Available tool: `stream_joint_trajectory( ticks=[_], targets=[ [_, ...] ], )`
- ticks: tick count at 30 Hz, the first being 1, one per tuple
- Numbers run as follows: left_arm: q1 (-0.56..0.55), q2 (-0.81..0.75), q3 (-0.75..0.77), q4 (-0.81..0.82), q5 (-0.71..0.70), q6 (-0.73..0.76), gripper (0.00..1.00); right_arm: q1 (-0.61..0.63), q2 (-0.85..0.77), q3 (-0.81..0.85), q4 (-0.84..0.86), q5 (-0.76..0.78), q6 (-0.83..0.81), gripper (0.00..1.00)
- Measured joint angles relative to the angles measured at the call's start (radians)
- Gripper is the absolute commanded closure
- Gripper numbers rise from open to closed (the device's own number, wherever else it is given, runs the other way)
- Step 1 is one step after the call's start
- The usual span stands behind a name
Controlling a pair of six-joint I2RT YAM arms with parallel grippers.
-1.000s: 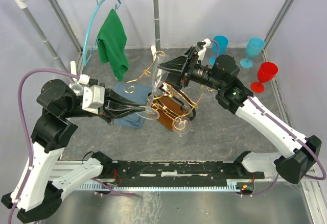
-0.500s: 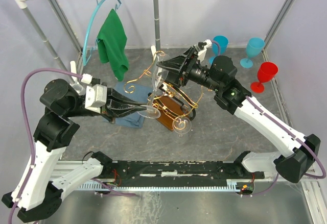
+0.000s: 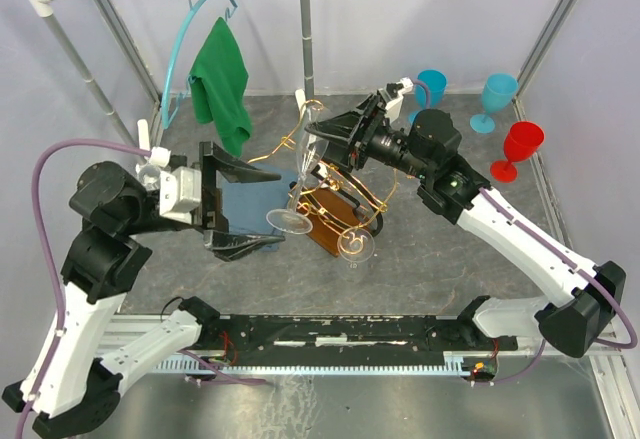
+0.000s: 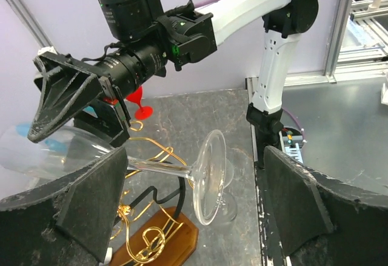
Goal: Take the wine glass off the wine glass rack
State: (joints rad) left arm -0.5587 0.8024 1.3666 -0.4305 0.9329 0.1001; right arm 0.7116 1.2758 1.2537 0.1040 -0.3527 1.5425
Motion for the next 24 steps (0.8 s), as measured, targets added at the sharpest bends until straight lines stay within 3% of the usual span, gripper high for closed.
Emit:
stream_joint_trajectory(
  ticks=[8, 13, 17, 24],
  targets=[
    [0.0, -0.083, -0.003, 0.0, -0.056, -0.002, 0.01, -0.078, -0.019, 0.001, -0.094, -0.016, -0.079, 0.48],
    [0.0, -0.132, -0.01, -0.002, -0.098, -0.002, 0.01, -0.311, -0.075, 0.063, -0.288, -0.04, -0.207, 0.51],
    [0.0, -0.141, -0.019, -0.005, -0.124, -0.003, 0.01, -0.501, -0.079, 0.207, -0.415, -0.049, -0.34, 0.53],
    [0.0, -0.137, -0.037, -0.035, -0.169, -0.008, 0.01, -0.669, -0.012, 0.368, -0.512, -0.014, -0.543, 0.53]
  ],
)
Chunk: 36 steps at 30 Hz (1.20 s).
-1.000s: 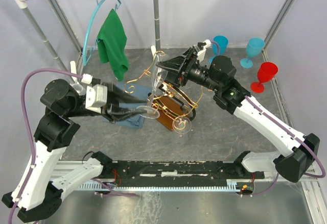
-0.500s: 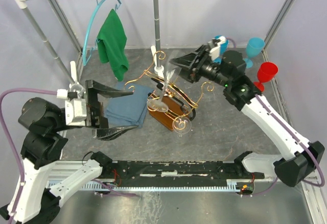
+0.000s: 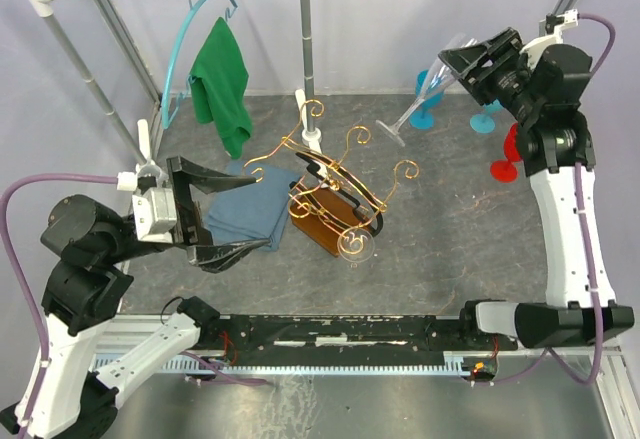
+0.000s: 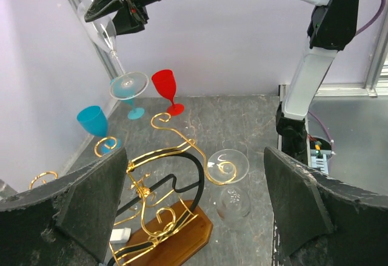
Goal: Take the wine glass off the wine glass rack
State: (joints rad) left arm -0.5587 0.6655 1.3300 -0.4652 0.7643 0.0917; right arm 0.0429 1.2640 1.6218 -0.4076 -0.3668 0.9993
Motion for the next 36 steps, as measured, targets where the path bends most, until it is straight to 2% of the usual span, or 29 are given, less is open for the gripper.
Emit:
stream_joint_trajectory(
  ticks=[10, 15, 19, 26, 30, 36],
  targets=[
    [0.0, 0.003, -0.006, -0.039, -0.074, 0.003, 0.01, -0.022, 0.191, 0.018, -0.032, 0.262, -0.369, 0.53],
    [0.0, 0.026, -0.002, -0.078, -0.117, 0.011, 0.01, -0.022, 0.251, -0.03, 0.06, 0.418, -0.571, 0.54],
    [0.0, 0.05, 0.006, -0.089, -0.145, 0.018, 0.01, -0.022, 0.274, -0.137, 0.217, 0.518, -0.718, 0.59],
    [0.0, 0.153, 0.141, -0.148, -0.194, 0.052, 0.01, -0.015, 0.382, -0.378, 0.628, 0.637, -0.921, 0.58],
    [0.0, 0.178, 0.149, -0.168, -0.218, 0.06, 0.01, -0.004, 0.53, -0.392, 0.835, 0.685, -1.014, 0.6],
    [0.0, 0.241, 0.149, -0.19, -0.24, 0.06, 0.01, 0.025, 0.71, -0.354, 1.04, 0.735, -1.114, 0.58]
  ],
)
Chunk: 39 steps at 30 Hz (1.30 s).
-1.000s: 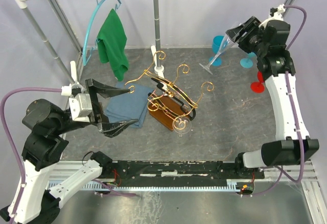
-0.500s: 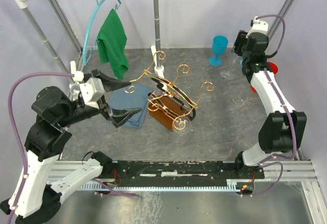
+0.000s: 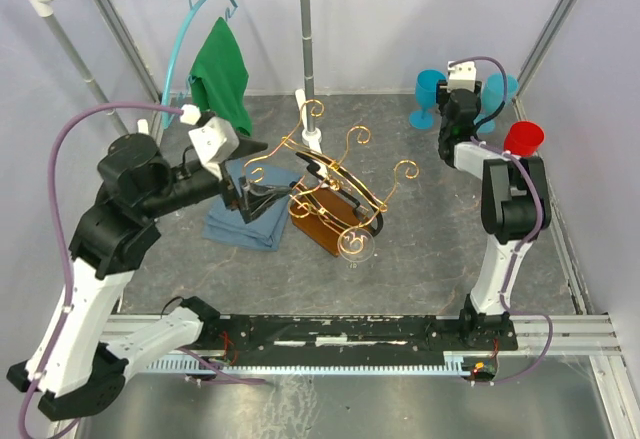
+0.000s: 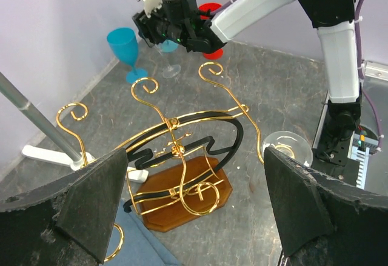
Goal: Take the wine glass off the wine glass rack
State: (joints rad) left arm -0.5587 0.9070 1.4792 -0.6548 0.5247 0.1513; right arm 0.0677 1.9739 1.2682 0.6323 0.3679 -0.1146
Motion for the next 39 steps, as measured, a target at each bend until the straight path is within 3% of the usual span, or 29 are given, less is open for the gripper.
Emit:
stream_joint_trajectory(
  ticks=[13, 24, 27, 39],
  targets=[
    [0.0, 0.094, 0.0, 0.001, -0.002, -0.002, 0.01, 0.015, 0.163, 0.037, 0.348, 0.088, -0.115, 0.55],
    [0.0, 0.099, 0.0, 0.006, -0.002, -0.019, 0.01, 0.015, 0.174, -0.041, 0.492, 0.119, -0.118, 0.35],
    [0.0, 0.099, 0.0, 0.006, -0.004, -0.022, 0.01, 0.015, 0.172, -0.066, 0.529, 0.129, -0.117, 0.24],
    [0.0, 0.082, -0.002, -0.001, -0.046, -0.05, 0.01, 0.014, 0.047, -0.187, 0.346, 0.129, -0.057, 0.07]
  ],
)
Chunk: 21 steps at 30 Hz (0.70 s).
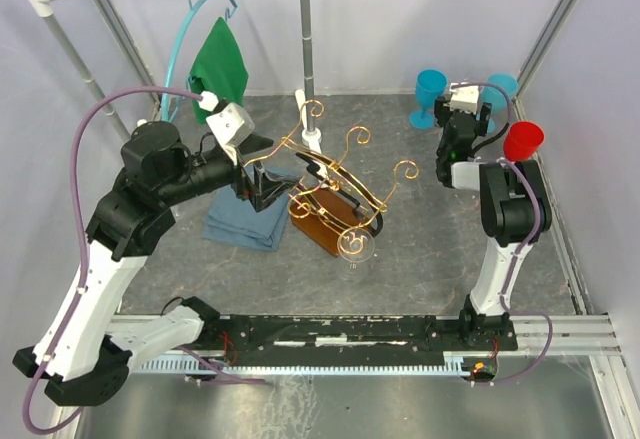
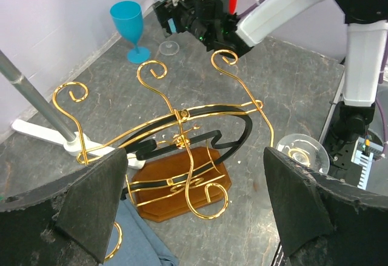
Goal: Take the wine glass off the wine glass rack
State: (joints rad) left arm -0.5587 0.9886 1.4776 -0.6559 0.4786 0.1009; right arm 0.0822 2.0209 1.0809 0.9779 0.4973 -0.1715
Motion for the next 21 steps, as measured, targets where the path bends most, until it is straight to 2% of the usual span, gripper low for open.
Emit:
stream_joint_trajectory(
  ticks=[7, 11, 14, 15, 21],
  targets=[
    [0.0, -0.064, -0.066, 0.0, -0.032, -0.061, 0.03, 0.0, -0.27, -0.098, -0.173, -0.052, 0.06, 0.05],
    [0.0, -0.064, -0.131, 0.006, 0.001, -0.127, 0.16, 0.0, -0.443, -0.132, -0.289, -0.079, 0.089, 0.07],
    [0.0, -0.04, -0.205, 0.008, 0.057, -0.191, 0.33, 0.0, -0.607, -0.193, -0.424, -0.101, 0.142, 0.11],
    [0.0, -0.026, -0.228, 0.007, 0.084, -0.217, 0.36, 0.0, -0.663, -0.213, -0.47, -0.105, 0.166, 0.12],
    [0.0, 0.037, -0.321, 0.014, 0.187, -0.342, 0.32, 0.001, -0.991, -0.299, -0.756, -0.158, 0.315, 0.18]
  ],
)
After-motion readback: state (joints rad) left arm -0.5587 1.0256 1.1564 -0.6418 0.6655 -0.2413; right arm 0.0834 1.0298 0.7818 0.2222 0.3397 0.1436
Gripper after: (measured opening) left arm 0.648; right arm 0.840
